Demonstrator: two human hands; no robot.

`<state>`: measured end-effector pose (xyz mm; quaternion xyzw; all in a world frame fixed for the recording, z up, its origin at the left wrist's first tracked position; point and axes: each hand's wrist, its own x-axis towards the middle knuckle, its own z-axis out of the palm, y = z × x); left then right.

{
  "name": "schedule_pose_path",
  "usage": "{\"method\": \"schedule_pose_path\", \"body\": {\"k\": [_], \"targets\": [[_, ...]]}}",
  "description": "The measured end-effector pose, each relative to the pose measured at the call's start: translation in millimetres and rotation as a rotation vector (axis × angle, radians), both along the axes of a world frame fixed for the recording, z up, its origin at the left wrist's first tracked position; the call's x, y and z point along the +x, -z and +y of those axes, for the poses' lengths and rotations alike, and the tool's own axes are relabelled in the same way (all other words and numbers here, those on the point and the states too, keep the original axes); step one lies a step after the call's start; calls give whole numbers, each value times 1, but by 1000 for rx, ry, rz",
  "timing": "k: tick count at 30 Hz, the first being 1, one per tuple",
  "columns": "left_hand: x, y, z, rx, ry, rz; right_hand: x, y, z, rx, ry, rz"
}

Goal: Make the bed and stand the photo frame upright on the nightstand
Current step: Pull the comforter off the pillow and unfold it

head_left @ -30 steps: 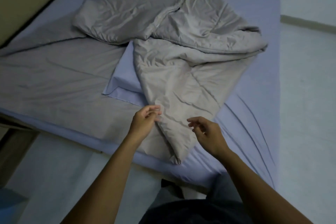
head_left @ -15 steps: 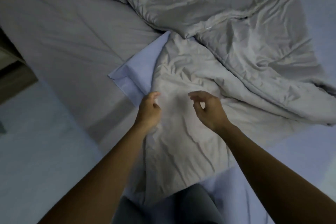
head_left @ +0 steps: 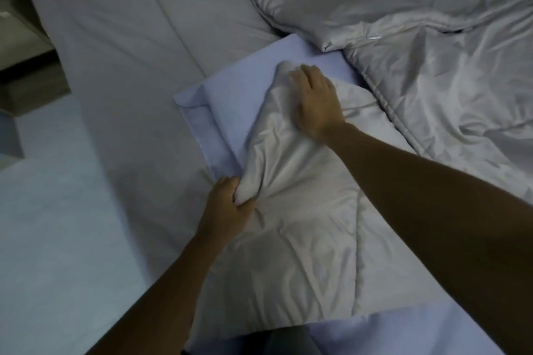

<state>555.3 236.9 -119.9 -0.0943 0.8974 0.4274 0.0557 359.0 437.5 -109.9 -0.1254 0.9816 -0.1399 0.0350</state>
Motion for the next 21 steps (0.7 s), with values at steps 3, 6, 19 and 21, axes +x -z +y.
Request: {"method": "schedule_pose_path", "body": {"k": [3, 6, 19, 21], "targets": [[19, -7, -9, 70, 94, -52, -7, 3, -7, 122, -84, -187], [36, -14, -14, 84, 150, -178, 11, 4, -9, 247, -115, -226], [165, -91, -29, 156, 254, -301, 223, -97, 9, 0, 17, -113], [188, -104, -34, 130, 291, -348, 262, -115, 13, -3, 94, -110]]}}
